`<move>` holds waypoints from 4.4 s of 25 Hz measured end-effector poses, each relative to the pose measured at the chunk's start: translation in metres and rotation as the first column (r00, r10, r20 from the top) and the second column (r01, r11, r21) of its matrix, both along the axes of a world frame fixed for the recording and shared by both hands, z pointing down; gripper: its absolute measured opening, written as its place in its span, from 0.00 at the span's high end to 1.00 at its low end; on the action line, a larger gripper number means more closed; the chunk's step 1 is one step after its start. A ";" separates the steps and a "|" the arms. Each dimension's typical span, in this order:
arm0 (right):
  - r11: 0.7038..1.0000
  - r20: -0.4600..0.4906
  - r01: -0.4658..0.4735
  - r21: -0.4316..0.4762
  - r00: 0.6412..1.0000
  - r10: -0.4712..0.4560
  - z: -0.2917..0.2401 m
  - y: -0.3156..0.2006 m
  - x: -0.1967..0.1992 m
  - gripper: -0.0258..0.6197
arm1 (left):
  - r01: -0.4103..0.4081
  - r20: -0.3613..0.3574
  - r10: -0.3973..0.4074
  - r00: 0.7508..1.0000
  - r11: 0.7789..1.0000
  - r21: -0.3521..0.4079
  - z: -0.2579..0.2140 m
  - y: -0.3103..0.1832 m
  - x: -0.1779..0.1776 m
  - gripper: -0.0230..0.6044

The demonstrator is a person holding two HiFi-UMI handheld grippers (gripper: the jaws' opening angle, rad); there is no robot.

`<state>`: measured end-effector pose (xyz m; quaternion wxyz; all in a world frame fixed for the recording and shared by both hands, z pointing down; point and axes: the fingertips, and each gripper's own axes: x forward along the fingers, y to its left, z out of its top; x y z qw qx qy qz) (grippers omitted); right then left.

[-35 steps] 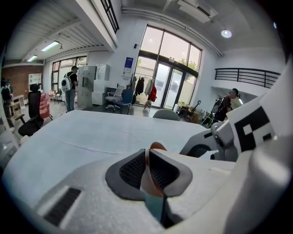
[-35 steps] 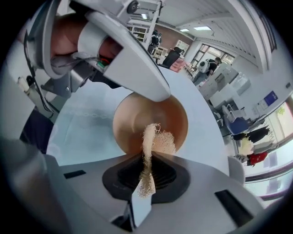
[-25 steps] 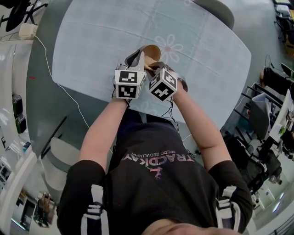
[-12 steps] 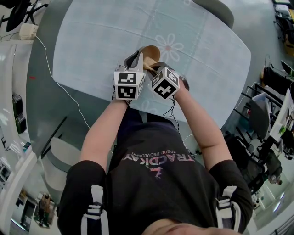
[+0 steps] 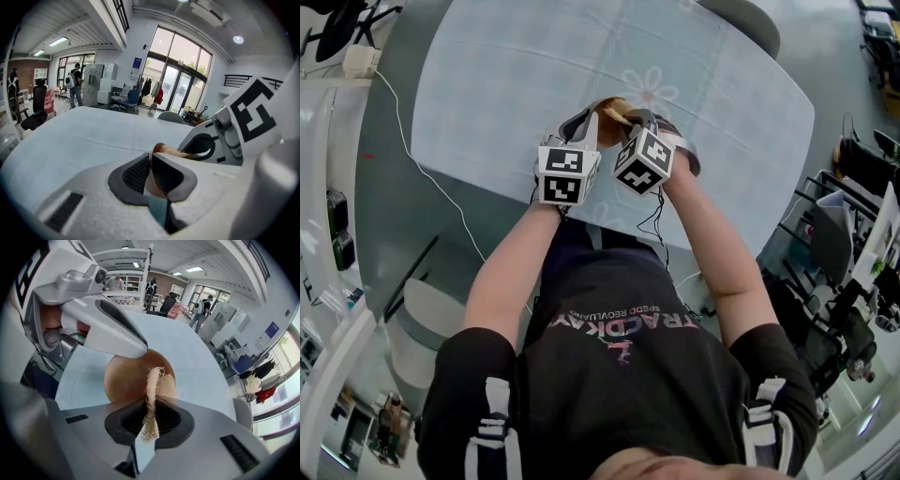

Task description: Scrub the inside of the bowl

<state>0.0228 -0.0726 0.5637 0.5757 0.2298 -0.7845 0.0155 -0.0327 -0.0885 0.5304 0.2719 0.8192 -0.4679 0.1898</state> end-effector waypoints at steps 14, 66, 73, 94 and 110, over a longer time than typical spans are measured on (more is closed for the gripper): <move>0.967 -0.167 0.198 0.160 0.971 -0.172 -0.014 -0.001 -0.008 0.91 | -0.020 -0.002 0.021 1.000 0.999 0.050 -0.015 0.000 0.003 0.91; 0.984 0.012 0.051 0.170 0.998 -0.054 -0.025 0.008 -0.015 0.91 | -0.026 -0.010 0.026 1.000 1.000 0.015 -0.009 0.009 0.002 0.92; 0.970 0.285 -0.164 0.181 0.952 0.108 -0.063 -0.010 0.002 0.91 | 0.008 0.008 -0.008 1.000 1.000 0.011 -0.005 -0.001 -0.026 0.93; 0.827 0.123 0.534 0.176 0.822 -0.556 -0.042 0.019 -0.001 0.91 | -0.602 -0.026 0.610 0.792 0.788 0.131 -0.038 0.038 0.021 0.93; 0.957 0.217 0.259 0.129 0.934 -0.283 -0.030 -0.006 0.024 0.91 | -0.194 -0.197 0.196 0.961 0.981 0.027 -0.018 -0.018 -0.008 0.93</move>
